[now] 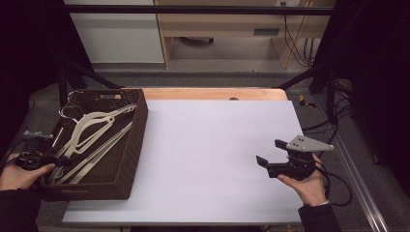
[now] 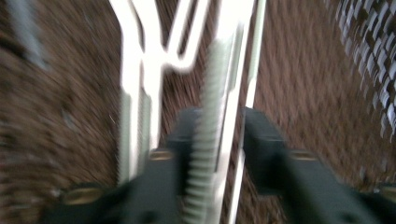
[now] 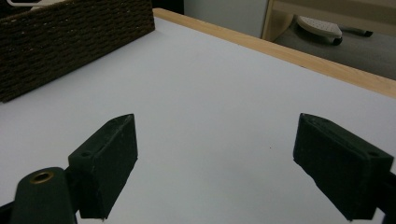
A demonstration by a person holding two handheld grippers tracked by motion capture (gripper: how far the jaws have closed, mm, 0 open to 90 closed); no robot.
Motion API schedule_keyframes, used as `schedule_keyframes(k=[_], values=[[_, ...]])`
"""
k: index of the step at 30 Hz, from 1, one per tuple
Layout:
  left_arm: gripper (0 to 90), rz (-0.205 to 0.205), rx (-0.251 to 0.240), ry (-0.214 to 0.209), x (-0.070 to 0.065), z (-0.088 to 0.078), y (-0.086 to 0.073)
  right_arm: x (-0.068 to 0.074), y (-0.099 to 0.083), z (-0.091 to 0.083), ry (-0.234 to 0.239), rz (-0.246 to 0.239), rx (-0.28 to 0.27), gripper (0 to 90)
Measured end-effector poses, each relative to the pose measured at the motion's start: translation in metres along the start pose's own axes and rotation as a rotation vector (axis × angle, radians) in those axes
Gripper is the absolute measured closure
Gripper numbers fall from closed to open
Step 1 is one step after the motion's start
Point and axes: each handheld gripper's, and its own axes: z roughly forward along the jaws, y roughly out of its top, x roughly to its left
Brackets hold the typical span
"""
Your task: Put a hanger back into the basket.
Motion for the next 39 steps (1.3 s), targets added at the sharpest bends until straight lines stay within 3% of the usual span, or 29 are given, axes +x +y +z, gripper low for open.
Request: schedule_keyframes(k=[1,4,7,10,12,13,15,16,17,18,19,23,24,28,34,37,39], values=[[51.3,-0.001,-0.024,0.015,0.001,-0.004,0.000,0.000,0.000,0.000,0.001,-0.002,-0.001,14.2],[52.6,0.016,-0.047,0.060,0.002,-0.012,-0.001,0.001,0.000,0.000,0.000,-0.007,-0.003,14.2],[56.3,0.033,-0.032,0.071,0.004,-0.013,-0.005,0.001,0.000,-0.001,0.002,-0.006,-0.006,14.2],[56.7,0.031,-0.060,0.082,0.002,-0.014,-0.007,0.002,0.000,0.000,0.002,-0.004,-0.005,14.1],[55.3,0.048,-0.084,0.088,-0.002,-0.018,-0.007,0.003,0.000,0.000,0.003,-0.005,-0.005,13.9],[53.3,0.041,-0.133,0.088,-0.006,-0.020,-0.007,0.003,0.000,-0.001,0.001,-0.003,-0.009,13.9],[58.9,-0.006,-0.143,-0.032,-0.009,-0.026,-0.009,0.002,0.000,-0.002,0.004,-0.007,-0.019,13.9],[55.7,-0.006,-0.132,-0.018,-0.012,-0.026,-0.010,0.002,0.000,-0.002,0.005,-0.004,-0.024,13.9],[55.4,0.024,-0.142,0.048,-0.016,-0.025,-0.011,0.002,0.000,-0.003,0.005,-0.002,-0.026,13.8],[52.9,0.065,-0.147,0.088,-0.017,-0.026,-0.012,0.002,0.000,-0.003,0.005,-0.002,-0.026,13.7],[48.9,0.069,-0.183,0.084,-0.018,-0.027,-0.012,0.003,0.001,-0.003,0.006,-0.003,-0.026,13.6],[39.2,0.068,-0.374,0.007,-0.023,-0.038,-0.017,0.003,0.001,-0.004,0.006,-0.004,-0.044,13.2],[38.6,0.067,-0.430,-0.029,-0.028,-0.041,-0.019,0.003,0.001,-0.004,0.002,-0.001,-0.054,13.0],[28.8,0.072,-0.576,-0.118,-0.050,-0.047,-0.025,0.003,0.000,-0.003,0.004,0.007,-0.088,11.9],[20.4,0.117,-0.665,-0.193,-0.093,-0.046,-0.030,0.003,-0.003,-0.003,-0.015,0.025,-0.130,9.0],[19.1,0.161,-0.674,-0.214,-0.113,-0.041,-0.030,0.003,-0.004,-0.005,-0.025,0.042,-0.159,7.4],[17.8,0.196,-0.647,-0.206,-0.126,-0.035,-0.029,0.002,-0.006,-0.006,-0.033,0.042,-0.161,5.7]])
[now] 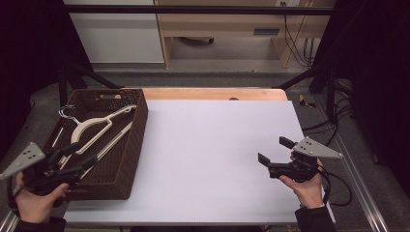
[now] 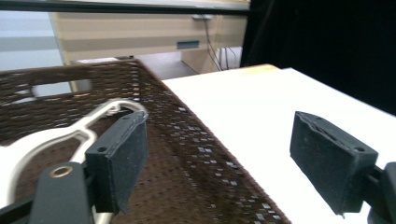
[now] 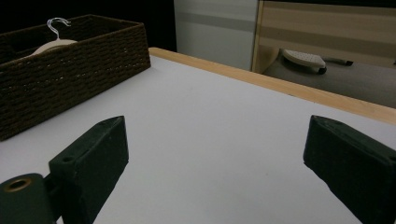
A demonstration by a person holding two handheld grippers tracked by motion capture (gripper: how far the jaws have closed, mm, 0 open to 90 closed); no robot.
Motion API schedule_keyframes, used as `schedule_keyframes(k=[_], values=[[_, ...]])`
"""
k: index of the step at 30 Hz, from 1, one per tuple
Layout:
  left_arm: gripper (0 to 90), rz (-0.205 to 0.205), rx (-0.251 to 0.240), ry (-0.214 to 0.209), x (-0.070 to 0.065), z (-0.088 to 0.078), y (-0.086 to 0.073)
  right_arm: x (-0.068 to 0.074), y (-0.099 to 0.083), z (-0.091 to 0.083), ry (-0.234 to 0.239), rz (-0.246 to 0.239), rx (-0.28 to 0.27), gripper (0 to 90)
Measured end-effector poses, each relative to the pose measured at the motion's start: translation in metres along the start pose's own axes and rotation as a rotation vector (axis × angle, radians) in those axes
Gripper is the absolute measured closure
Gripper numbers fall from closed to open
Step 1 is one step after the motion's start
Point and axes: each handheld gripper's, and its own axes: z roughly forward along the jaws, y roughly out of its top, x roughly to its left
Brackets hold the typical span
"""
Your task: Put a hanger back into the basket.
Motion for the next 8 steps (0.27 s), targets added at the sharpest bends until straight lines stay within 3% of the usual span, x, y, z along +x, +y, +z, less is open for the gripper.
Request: schedule_keyframes(k=[4,8], values=[[16.1,0.044,0.059,0.013,-0.015,0.014,-0.005,-0.002,-0.005,-0.002,-0.007,0.006,-0.004,5.1],[15.3,0.008,0.113,-0.031,-0.019,0.024,-0.011,-0.004,-0.010,-0.003,-0.011,0.027,0.003,5.1]])
